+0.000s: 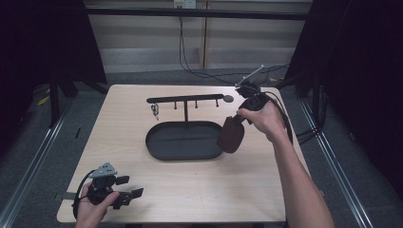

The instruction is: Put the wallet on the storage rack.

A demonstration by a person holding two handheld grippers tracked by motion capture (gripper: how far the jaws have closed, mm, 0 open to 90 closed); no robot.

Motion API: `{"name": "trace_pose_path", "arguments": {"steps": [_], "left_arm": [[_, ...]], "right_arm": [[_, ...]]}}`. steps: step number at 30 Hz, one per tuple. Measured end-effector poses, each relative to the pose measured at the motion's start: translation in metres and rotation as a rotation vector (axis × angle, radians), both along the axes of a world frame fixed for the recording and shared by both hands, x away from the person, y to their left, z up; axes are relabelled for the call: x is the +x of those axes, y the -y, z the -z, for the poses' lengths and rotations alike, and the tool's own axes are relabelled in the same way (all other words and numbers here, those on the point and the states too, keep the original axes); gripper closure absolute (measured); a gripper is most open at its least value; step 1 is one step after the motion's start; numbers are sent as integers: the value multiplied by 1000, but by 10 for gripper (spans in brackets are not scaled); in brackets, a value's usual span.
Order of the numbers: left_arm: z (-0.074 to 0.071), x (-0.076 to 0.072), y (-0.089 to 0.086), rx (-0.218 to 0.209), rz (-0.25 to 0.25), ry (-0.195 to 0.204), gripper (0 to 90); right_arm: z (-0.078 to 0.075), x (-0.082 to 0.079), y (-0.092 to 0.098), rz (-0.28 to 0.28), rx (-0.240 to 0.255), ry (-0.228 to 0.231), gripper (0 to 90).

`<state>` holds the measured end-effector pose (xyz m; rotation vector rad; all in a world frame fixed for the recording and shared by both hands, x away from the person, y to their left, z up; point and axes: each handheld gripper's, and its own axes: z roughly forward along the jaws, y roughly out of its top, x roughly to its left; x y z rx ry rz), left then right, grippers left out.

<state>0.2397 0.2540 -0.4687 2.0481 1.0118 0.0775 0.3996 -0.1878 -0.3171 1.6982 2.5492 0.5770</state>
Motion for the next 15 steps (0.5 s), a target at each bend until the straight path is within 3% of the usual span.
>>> {"name": "trace_pose_path", "arguments": {"steps": [8, 15], "left_arm": [[0, 0, 1, -5, 2, -3, 205], [0, 0, 0, -9, 5, -3, 205]], "right_arm": [[4, 8, -10, -4, 62, 27, 817], [9, 16, -17, 8, 87, 41, 819]]}}
